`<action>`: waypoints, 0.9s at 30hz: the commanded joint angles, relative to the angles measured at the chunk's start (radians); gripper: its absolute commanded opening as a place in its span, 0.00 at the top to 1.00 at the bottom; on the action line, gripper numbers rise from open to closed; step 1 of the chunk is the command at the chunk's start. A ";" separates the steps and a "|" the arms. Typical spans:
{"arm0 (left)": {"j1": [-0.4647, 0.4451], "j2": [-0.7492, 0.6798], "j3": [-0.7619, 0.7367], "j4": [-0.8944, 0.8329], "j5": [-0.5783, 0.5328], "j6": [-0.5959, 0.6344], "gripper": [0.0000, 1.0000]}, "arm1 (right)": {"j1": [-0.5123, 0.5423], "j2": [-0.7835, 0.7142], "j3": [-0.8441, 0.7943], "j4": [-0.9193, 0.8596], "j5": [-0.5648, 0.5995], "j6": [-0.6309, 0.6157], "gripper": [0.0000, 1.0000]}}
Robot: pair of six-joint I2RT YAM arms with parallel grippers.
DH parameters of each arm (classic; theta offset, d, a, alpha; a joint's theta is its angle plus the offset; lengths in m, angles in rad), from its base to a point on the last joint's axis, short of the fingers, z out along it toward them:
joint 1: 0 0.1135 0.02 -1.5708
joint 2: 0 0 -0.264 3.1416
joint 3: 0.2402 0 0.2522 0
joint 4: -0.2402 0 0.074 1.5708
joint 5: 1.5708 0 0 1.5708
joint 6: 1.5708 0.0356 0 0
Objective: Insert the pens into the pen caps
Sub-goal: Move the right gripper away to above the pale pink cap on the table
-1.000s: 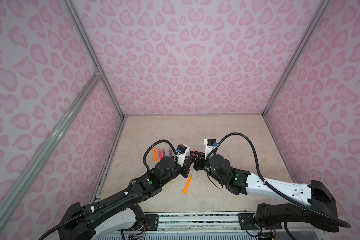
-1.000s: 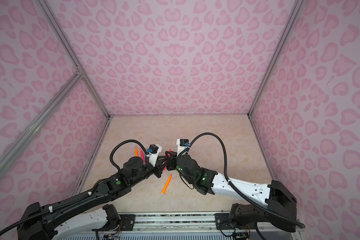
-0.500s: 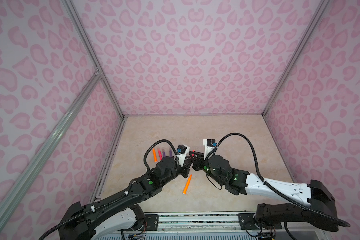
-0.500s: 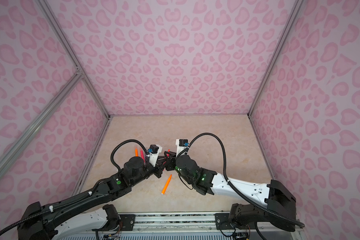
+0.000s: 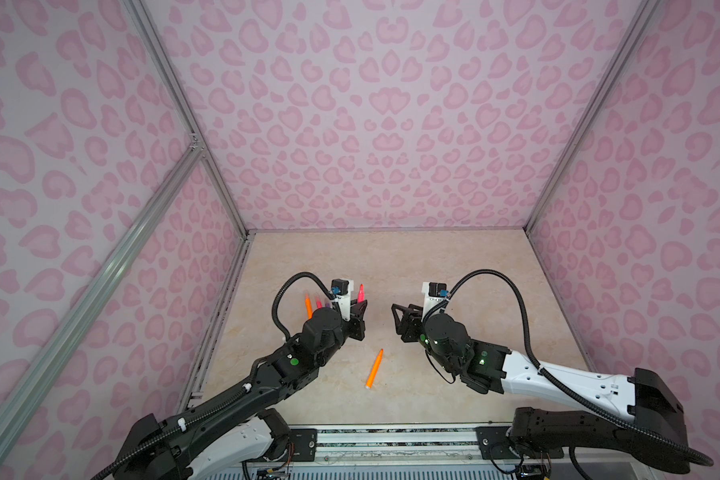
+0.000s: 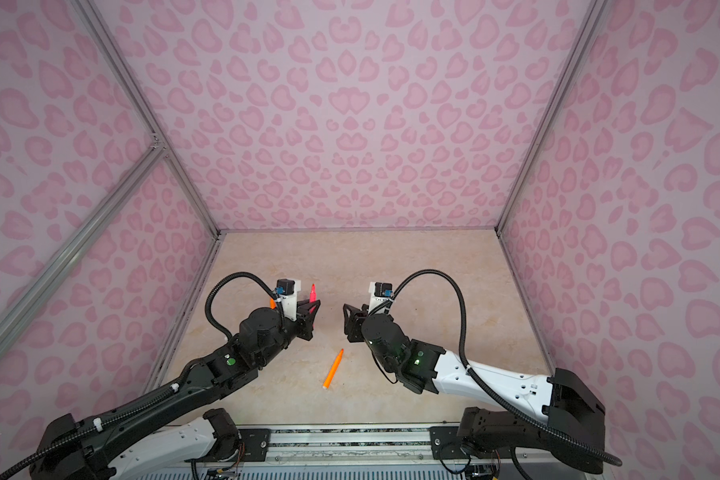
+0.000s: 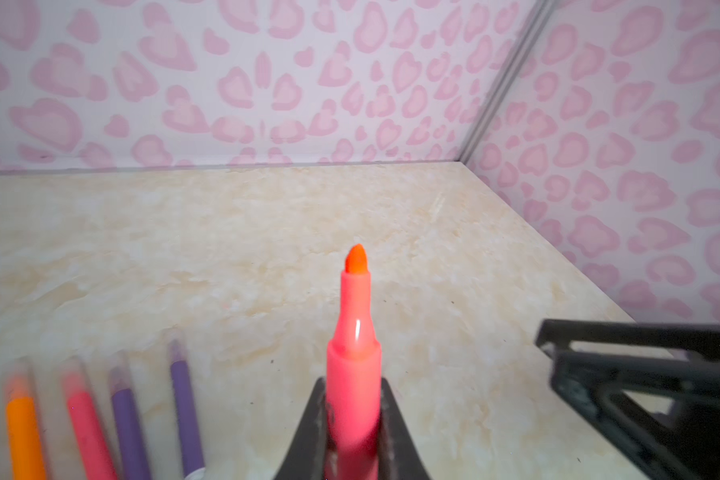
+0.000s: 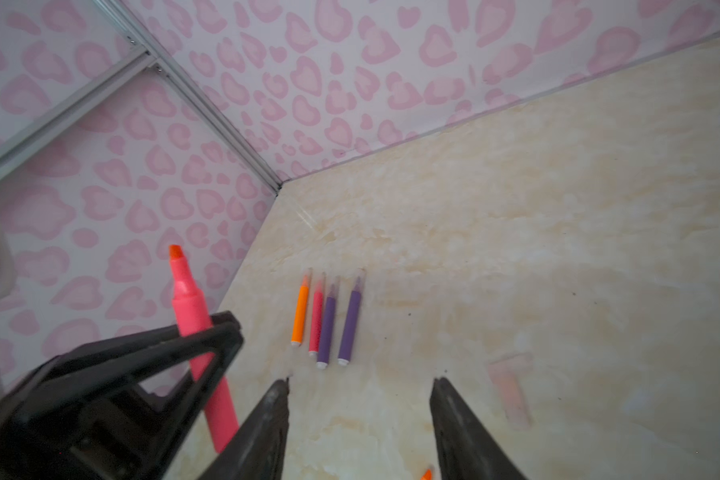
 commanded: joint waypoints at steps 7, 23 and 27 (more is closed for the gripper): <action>0.060 0.019 0.011 -0.062 -0.017 -0.089 0.97 | -0.129 0.200 0.016 -0.178 -0.038 0.041 0.55; 0.060 0.059 0.036 -0.070 0.026 -0.082 0.97 | -0.165 0.536 0.241 -0.400 -0.112 -0.035 0.60; 0.061 0.062 0.039 -0.071 0.028 -0.082 0.97 | -0.159 0.568 0.240 -0.406 -0.110 -0.035 0.60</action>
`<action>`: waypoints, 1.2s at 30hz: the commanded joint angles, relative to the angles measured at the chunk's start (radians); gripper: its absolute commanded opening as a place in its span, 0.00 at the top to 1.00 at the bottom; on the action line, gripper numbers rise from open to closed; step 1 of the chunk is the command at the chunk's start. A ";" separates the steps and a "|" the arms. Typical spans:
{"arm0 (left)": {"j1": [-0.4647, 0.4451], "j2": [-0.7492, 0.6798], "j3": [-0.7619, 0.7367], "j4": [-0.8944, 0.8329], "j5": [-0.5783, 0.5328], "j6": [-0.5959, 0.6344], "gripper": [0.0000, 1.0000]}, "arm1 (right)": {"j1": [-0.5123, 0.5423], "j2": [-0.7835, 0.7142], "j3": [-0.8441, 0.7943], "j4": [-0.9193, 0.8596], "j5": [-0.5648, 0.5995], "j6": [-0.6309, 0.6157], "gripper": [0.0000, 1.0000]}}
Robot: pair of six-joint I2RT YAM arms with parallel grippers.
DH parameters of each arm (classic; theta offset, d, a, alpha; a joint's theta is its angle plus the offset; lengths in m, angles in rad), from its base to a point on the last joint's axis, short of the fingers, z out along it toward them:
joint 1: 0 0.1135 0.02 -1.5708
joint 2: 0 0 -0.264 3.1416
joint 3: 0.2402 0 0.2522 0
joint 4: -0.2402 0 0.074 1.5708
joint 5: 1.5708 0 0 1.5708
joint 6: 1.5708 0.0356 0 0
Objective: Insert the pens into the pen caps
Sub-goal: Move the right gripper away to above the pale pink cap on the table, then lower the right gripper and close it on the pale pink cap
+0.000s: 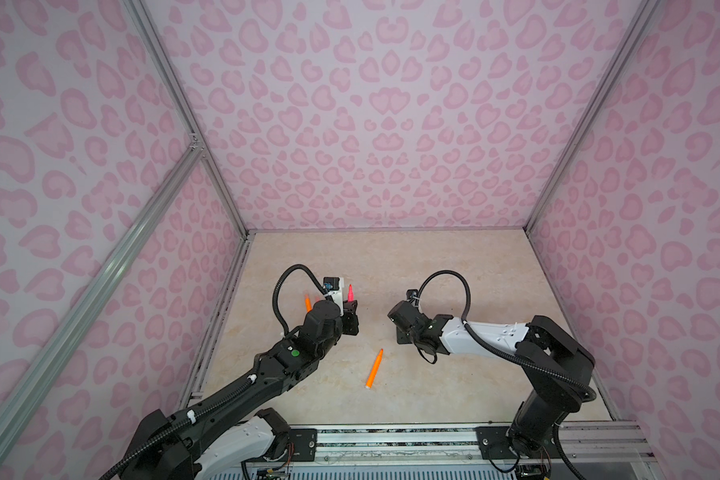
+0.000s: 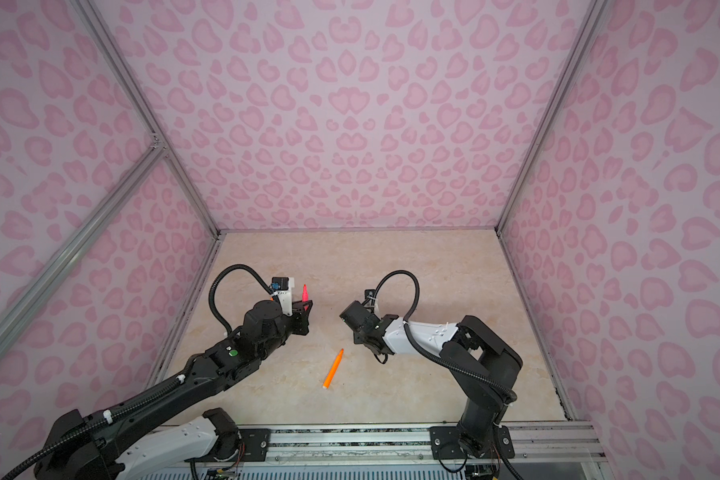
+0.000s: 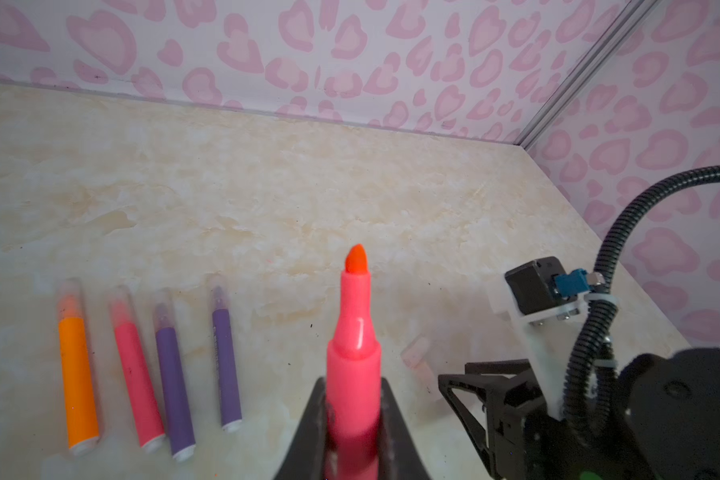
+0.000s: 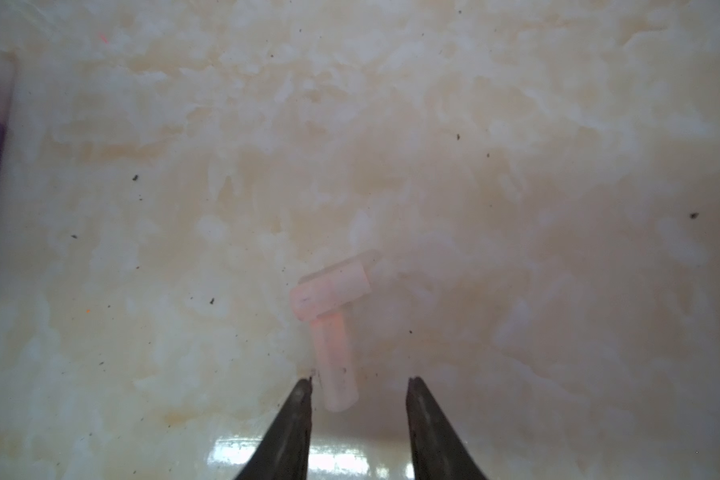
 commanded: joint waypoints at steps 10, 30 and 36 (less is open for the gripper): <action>0.001 0.020 0.019 0.009 0.013 0.000 0.97 | 0.019 0.080 0.019 -0.049 0.033 -0.006 0.59; 0.001 0.026 0.025 0.007 0.029 0.001 0.97 | -0.057 0.073 -0.011 -0.039 0.060 0.006 0.61; 0.002 0.025 0.026 0.005 0.030 0.002 0.97 | -0.080 0.090 0.013 -0.028 0.052 -0.007 0.61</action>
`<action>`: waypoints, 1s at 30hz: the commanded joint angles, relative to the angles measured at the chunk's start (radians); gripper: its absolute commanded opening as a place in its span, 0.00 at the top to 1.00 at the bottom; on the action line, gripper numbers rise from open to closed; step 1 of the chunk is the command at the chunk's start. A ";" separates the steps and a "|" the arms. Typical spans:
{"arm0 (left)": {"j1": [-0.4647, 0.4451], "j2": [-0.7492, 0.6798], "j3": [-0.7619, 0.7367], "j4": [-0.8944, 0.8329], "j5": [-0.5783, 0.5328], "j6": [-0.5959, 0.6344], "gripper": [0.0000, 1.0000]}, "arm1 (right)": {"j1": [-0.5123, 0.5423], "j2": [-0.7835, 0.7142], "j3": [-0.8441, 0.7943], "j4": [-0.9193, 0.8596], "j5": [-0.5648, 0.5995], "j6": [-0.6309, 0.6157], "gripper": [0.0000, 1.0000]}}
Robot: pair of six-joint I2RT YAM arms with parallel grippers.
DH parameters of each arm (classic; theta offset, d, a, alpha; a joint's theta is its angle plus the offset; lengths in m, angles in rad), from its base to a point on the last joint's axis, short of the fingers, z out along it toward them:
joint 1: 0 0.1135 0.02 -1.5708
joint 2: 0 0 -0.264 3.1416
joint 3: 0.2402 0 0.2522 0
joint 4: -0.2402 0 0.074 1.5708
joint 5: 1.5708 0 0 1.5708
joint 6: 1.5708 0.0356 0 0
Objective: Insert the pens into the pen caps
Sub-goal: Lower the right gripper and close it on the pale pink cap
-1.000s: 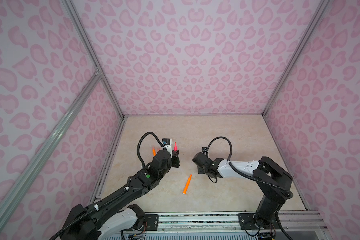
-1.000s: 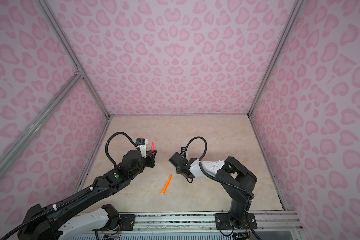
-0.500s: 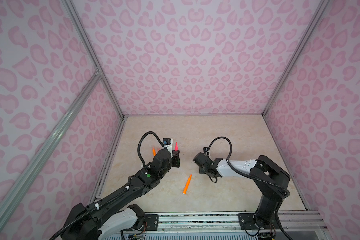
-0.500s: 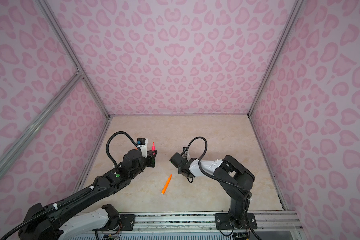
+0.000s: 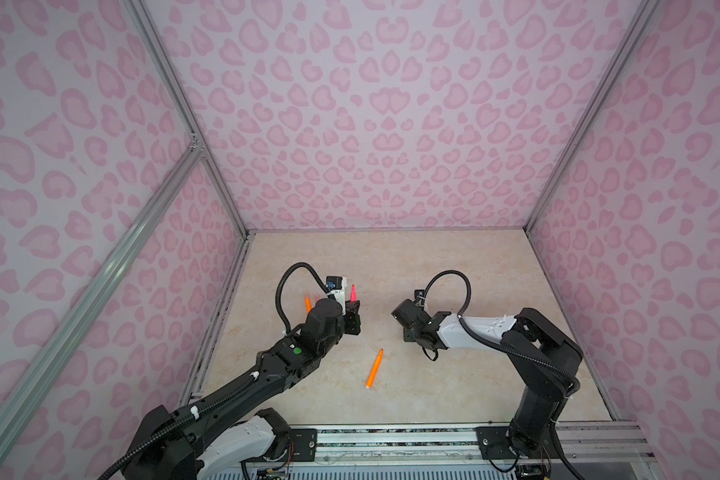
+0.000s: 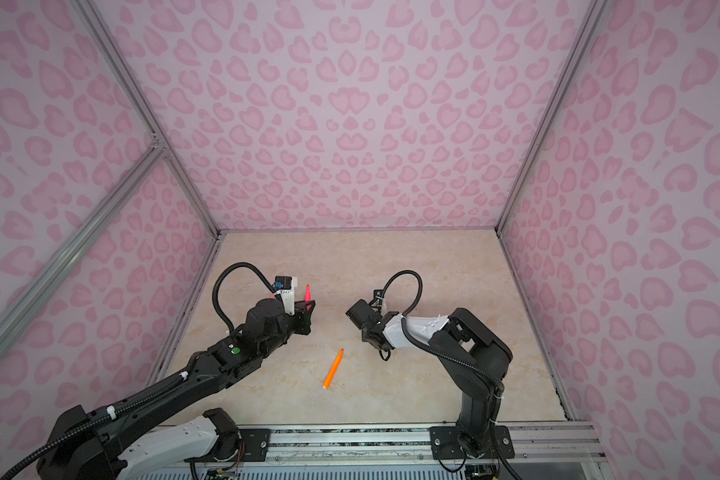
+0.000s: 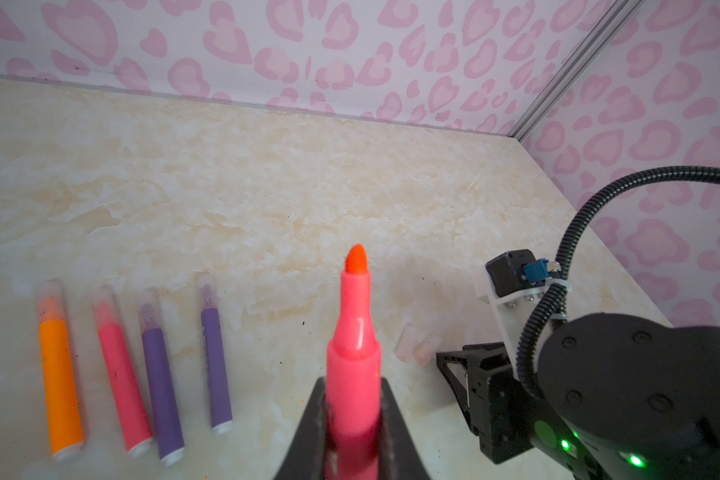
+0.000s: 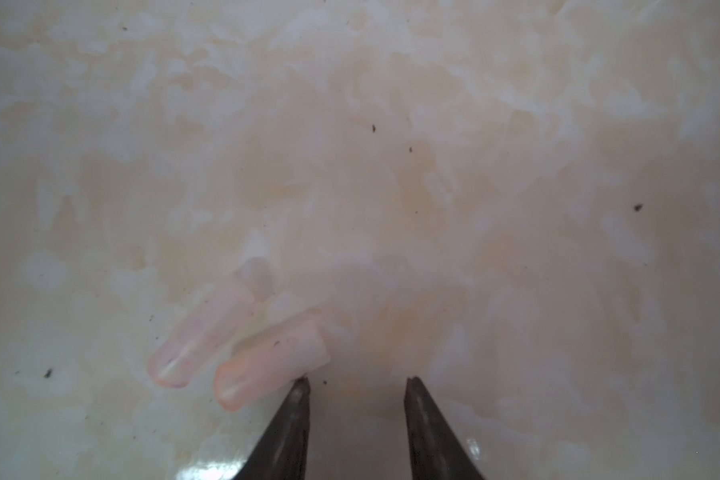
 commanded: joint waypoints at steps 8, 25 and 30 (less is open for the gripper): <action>0.001 -0.004 0.012 0.005 0.005 0.003 0.97 | -0.036 0.052 0.056 -0.028 -0.005 -0.025 0.62; 0.001 -0.003 0.012 0.014 0.032 0.006 0.97 | -0.021 -0.060 0.082 -0.029 -0.019 -0.015 0.61; 0.000 -0.006 0.012 0.016 0.039 0.008 0.97 | -0.015 0.009 0.134 -0.053 -0.035 -0.013 0.64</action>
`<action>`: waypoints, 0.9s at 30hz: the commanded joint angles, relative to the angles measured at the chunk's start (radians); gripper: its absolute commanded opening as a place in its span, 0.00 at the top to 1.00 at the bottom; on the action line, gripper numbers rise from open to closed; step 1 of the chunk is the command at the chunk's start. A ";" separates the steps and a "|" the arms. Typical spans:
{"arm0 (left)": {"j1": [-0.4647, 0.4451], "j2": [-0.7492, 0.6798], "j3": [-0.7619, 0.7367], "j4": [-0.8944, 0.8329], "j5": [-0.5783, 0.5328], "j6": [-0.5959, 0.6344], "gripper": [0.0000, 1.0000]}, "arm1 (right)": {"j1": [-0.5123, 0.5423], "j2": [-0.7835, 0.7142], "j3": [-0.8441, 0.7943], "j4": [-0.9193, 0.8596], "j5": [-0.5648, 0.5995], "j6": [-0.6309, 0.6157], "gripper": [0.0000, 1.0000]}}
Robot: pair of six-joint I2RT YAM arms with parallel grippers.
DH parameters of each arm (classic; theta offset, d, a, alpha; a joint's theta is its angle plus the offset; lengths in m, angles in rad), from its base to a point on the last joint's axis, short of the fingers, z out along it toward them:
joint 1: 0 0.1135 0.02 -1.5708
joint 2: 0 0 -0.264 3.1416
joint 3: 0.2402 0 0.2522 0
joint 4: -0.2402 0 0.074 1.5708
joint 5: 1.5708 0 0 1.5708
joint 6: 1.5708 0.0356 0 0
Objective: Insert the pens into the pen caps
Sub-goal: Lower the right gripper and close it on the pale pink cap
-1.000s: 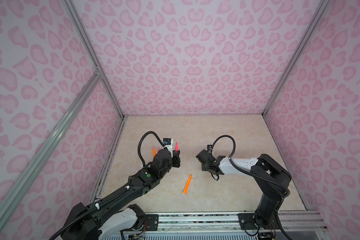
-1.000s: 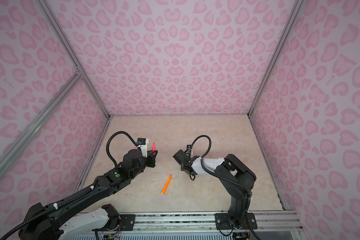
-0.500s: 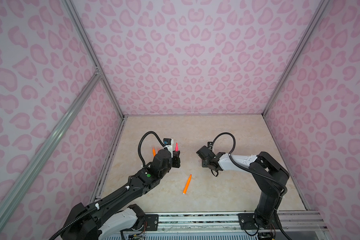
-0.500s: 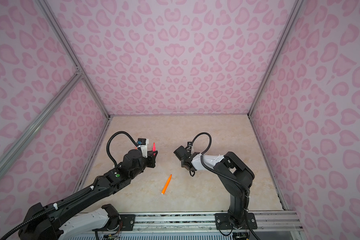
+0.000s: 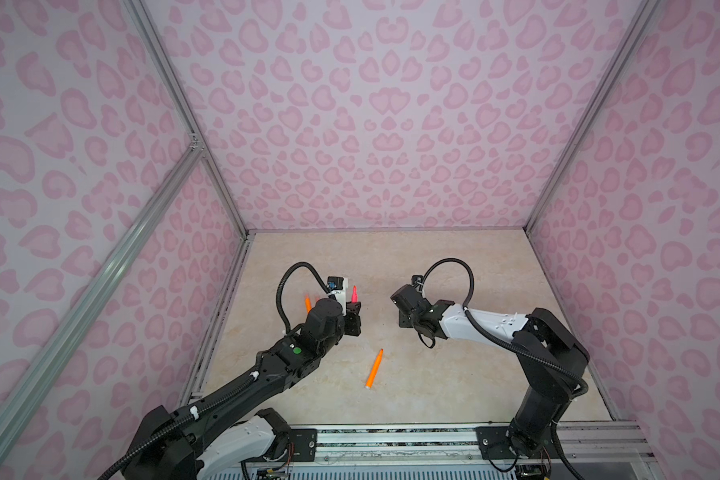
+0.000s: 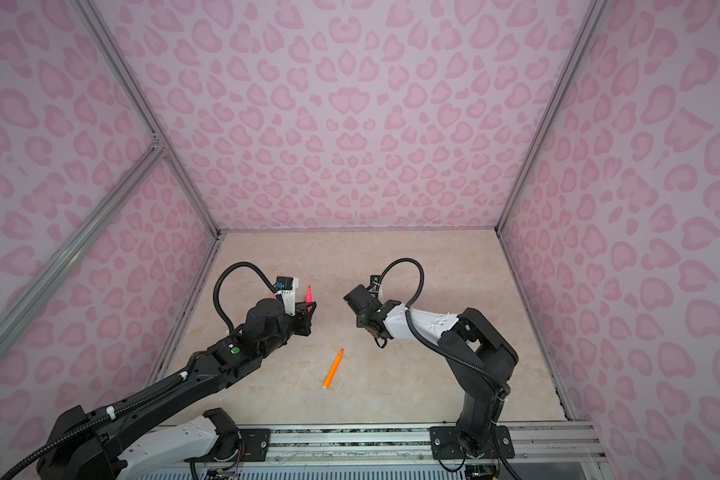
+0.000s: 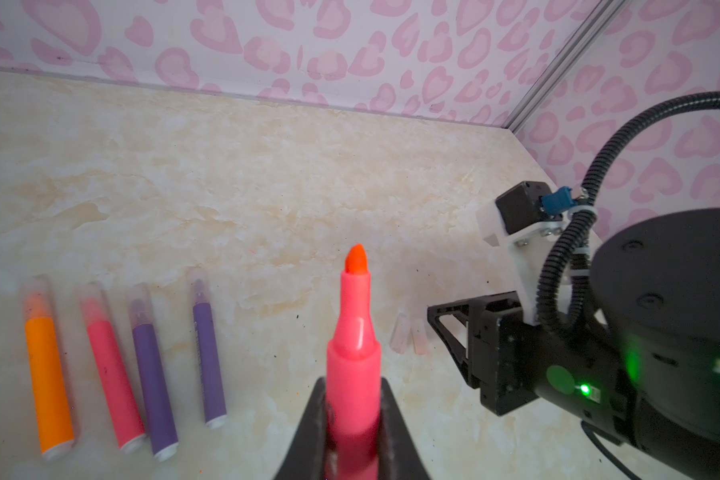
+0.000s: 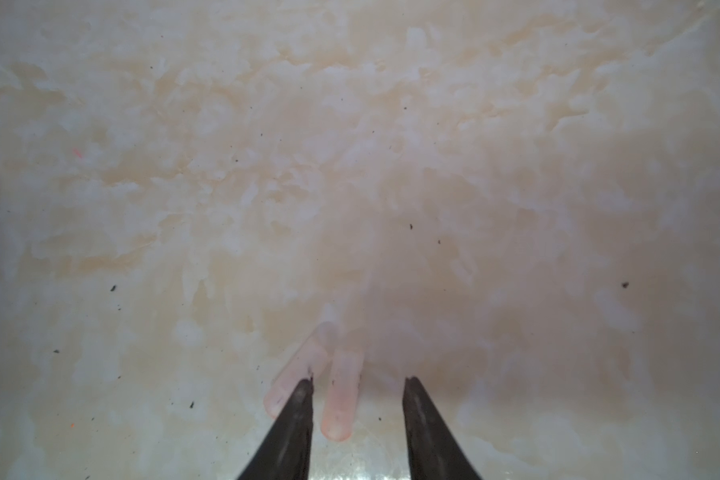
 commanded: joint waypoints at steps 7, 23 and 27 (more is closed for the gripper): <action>0.001 -0.005 0.009 0.033 0.014 0.005 0.97 | 0.006 0.050 0.019 -0.033 0.009 0.016 0.66; 0.001 0.000 0.011 0.033 0.019 0.007 0.97 | 0.007 0.110 0.046 -0.041 0.002 0.016 0.71; 0.001 -0.001 0.011 0.033 0.021 0.007 0.97 | 0.007 0.124 0.053 -0.045 -0.001 0.017 0.73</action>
